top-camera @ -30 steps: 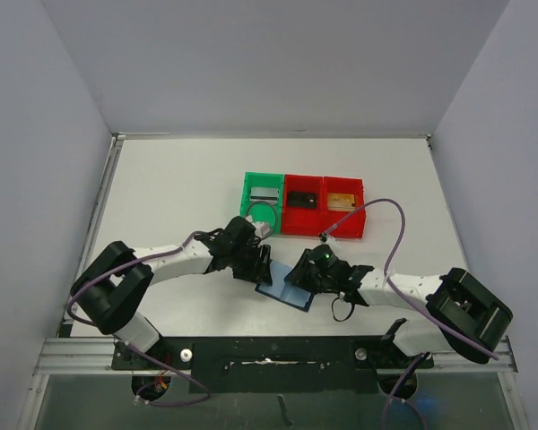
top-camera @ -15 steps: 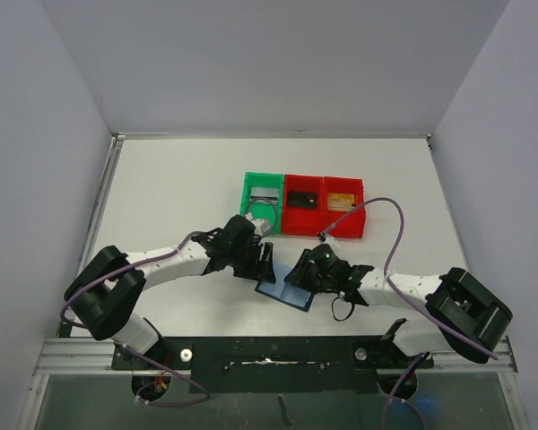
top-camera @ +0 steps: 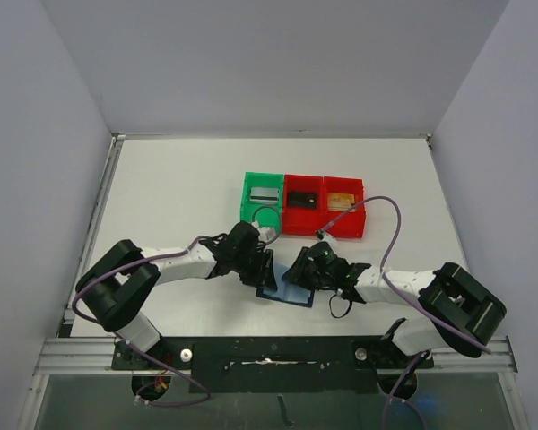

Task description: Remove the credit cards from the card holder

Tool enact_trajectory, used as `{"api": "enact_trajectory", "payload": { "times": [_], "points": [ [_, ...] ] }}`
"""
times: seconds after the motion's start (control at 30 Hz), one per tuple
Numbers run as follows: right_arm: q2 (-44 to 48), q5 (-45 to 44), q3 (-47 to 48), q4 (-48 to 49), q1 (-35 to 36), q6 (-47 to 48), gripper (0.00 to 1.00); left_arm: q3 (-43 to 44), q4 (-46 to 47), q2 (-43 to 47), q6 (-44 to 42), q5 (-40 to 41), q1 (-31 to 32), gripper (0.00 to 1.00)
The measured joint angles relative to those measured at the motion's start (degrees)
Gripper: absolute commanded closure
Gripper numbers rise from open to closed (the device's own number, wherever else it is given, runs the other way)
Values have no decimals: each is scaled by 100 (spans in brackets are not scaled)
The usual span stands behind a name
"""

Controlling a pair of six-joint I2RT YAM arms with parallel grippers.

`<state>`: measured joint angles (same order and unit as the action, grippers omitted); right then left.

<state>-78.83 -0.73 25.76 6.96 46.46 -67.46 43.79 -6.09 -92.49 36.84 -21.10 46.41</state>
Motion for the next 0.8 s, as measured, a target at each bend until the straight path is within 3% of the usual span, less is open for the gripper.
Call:
{"api": "enact_trajectory", "payload": {
  "times": [0.23,0.33,0.5,0.8],
  "points": [
    [-57,31,9,94,-4,31,72,-39,81,0,127,-79,107,76],
    [-42,28,9,90,-2,70,70,-39,-13,35,136,52,118,68],
    [286,-2,7,-286,-2,299,53,-37,-533,439,125,570,129,49],
    [2179,-835,752,-1895,-2,1283,21,-24,-1513,2168,120,1845,74,27]
  ]
}}
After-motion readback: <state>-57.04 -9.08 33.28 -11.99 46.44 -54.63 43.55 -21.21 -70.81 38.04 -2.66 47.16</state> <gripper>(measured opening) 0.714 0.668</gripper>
